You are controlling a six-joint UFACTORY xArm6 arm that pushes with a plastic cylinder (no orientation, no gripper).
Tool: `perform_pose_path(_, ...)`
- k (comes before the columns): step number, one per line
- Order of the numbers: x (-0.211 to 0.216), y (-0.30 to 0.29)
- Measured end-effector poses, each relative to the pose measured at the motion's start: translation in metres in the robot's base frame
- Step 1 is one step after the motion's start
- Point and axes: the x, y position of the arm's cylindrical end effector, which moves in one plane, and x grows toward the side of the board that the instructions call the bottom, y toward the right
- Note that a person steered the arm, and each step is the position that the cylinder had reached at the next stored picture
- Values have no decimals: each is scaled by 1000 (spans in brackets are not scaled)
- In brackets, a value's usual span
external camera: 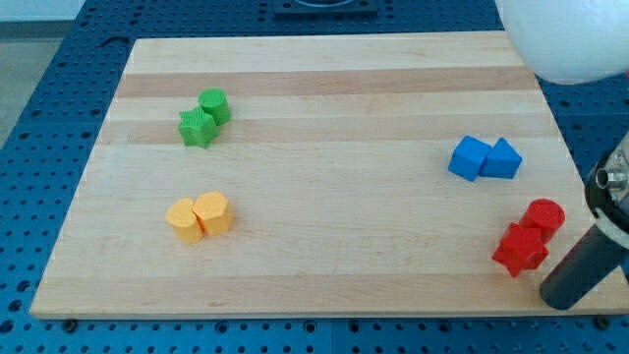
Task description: Push the red star to the left side of the red circle
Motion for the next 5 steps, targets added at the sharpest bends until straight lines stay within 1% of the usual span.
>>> perform_pose_path(1,-18,0)
perform_pose_path(2,-21,-7)
perform_pose_path(4,-29,-43)
perform_pose_path(5,-47,-64)
